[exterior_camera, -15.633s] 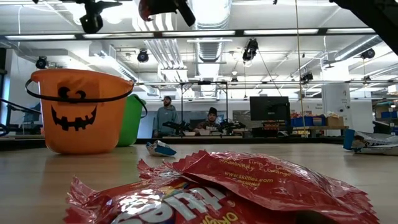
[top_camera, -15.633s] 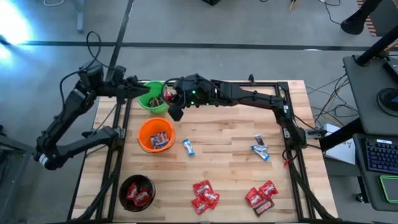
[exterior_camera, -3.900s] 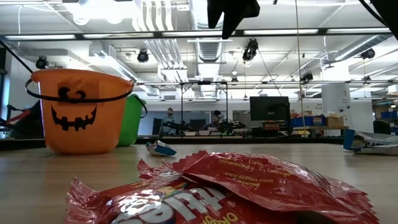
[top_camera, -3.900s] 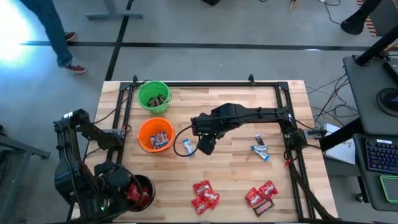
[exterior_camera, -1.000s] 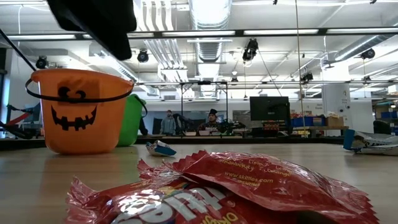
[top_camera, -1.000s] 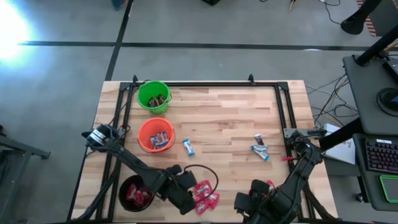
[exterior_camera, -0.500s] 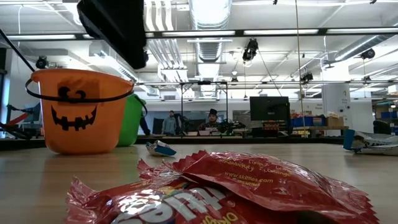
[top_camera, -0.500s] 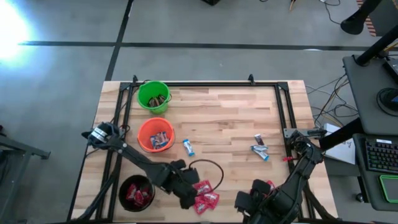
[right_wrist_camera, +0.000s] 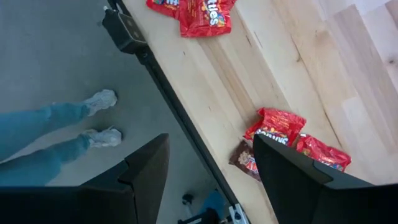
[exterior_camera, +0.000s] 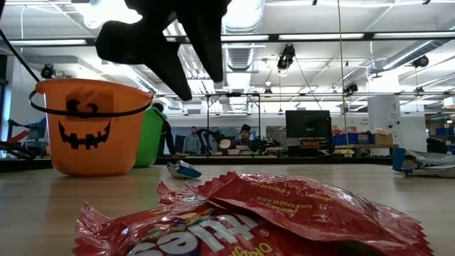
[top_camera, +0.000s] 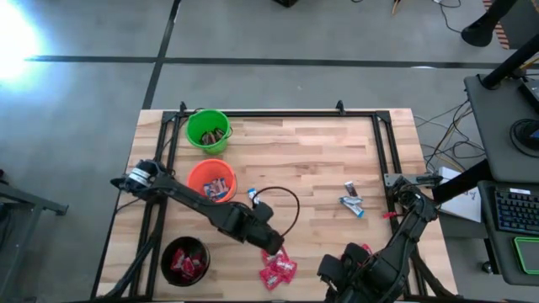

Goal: Organize candy in baskets
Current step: Put the red candy into the black bucket

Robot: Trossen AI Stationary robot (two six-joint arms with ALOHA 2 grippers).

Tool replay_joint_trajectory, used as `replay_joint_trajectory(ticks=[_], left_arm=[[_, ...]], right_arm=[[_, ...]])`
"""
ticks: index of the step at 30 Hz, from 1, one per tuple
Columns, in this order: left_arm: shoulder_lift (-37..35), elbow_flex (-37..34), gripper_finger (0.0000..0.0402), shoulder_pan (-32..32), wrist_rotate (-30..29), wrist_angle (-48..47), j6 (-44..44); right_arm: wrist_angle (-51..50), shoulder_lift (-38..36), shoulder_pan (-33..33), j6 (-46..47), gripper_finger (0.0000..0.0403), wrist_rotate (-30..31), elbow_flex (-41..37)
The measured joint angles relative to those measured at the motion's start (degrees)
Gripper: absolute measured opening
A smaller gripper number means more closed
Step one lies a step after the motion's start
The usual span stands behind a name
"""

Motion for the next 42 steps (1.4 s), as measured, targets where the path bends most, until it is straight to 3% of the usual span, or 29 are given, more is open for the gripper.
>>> replay_joint_trajectory(ticks=[4,10,14,22,34,38,42], left_arm=[[2.64,-0.04,0.0199,-0.08,1.47,0.60,-0.40],[8.52,1.12,0.0211,-0.74,12.98,2.87,-0.57],[12.02,3.75,0.0214,-0.79,16.46,2.72,0.11],[18.62,11.98,0.0214,-0.77,15.54,2.22,4.21],[26.03,21.94,0.0213,-0.76,14.21,-7.66,7.15],[27.92,24.87,0.0192,-0.75,13.66,-10.54,6.70],[29.65,27.77,0.0140,-0.75,13.38,-14.05,6.74]], right_arm=[[0.03,0.00,0.00,-0.02,0.0224,0.00,0.00],[-0.02,0.00,0.40,-0.33,0.0224,-0.01,0.00],[0.02,0.00,0.55,-1.14,0.0224,-0.12,0.00],[-0.02,0.00,0.86,-1.98,0.0224,-0.13,0.00],[0.02,-0.01,2.16,-2.11,0.0224,-0.37,0.00],[0.02,0.00,2.14,-2.85,0.0224,-0.35,0.00],[0.01,-0.01,2.14,-3.56,0.0224,-0.35,0.00]])
